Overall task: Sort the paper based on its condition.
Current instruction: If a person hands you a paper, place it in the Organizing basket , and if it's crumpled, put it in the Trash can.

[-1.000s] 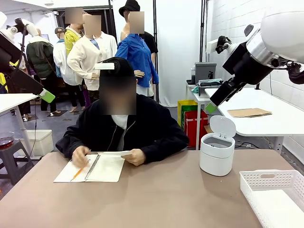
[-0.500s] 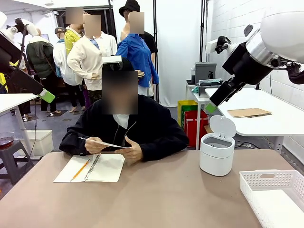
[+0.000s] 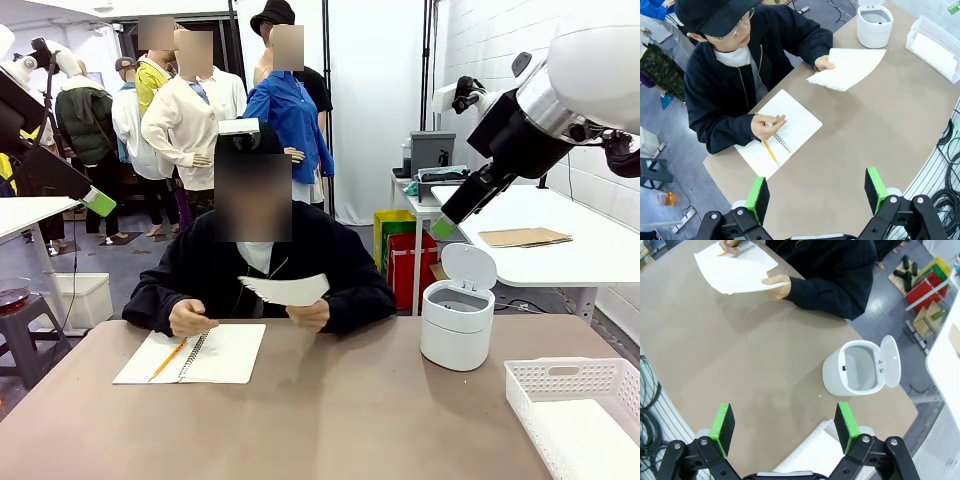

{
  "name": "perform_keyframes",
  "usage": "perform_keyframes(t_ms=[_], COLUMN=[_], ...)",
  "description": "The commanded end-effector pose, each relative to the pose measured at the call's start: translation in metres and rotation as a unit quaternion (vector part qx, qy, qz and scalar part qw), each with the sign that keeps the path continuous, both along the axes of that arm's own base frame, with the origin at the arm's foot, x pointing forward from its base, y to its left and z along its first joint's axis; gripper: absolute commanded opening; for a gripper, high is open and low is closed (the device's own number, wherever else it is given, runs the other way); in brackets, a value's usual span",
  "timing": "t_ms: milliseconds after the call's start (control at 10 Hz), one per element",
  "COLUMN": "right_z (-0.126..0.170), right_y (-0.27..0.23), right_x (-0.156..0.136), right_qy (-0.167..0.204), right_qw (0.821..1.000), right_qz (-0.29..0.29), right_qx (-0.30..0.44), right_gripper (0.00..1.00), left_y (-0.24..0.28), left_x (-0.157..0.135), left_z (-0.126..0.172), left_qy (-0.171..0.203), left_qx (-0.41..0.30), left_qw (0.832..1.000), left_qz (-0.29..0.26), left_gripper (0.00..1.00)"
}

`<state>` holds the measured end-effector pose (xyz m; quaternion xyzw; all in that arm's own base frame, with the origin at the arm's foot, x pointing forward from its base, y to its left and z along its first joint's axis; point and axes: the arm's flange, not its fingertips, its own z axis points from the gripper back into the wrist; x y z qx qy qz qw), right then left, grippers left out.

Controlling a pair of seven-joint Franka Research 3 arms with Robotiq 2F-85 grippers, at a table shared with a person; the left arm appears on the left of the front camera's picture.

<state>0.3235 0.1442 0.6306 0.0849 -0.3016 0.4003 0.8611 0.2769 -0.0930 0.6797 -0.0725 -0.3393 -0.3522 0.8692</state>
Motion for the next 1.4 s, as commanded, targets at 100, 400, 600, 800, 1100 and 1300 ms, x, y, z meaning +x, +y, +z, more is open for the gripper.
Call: perform_keyframes(t_ms=[100,400,600,800,1100,1300], right_z=[-0.006,-0.027,-0.032,-0.042,-0.069,-0.081], right_y=[0.006,0.034,0.048,0.053,0.066,0.071], right_x=[-0.001,-0.006,-0.011,-0.015,-0.005,0.005], right_qy=[-0.032,-0.095,-0.126,-0.129,-0.141,-0.139], right_qw=[0.999,0.987,0.973,0.957,0.93,0.919], right_qz=[0.029,0.109,0.169,0.233,0.296,0.324], right_qx=[-0.018,-0.062,-0.091,-0.116,-0.164,-0.177], right_gripper=[1.0,1.0,1.0,1.0,1.0,1.0], left_y=[0.0,0.0,0.0,0.0,0.0,0.0], left_x=[0.0,0.0,0.0,0.0,0.0,0.0], left_z=[0.0,0.0,0.0,0.0,0.0,0.0], left_qy=[0.0,0.0,0.0,0.0,0.0,0.0], left_qx=[0.001,0.001,0.001,0.001,0.001,0.001], left_qw=[1.0,1.0,1.0,1.0,1.0,1.0], left_qz=[0.0,0.0,0.0,0.0,0.0,0.0], left_gripper=[1.0,1.0,1.0,1.0,1.0,1.0])
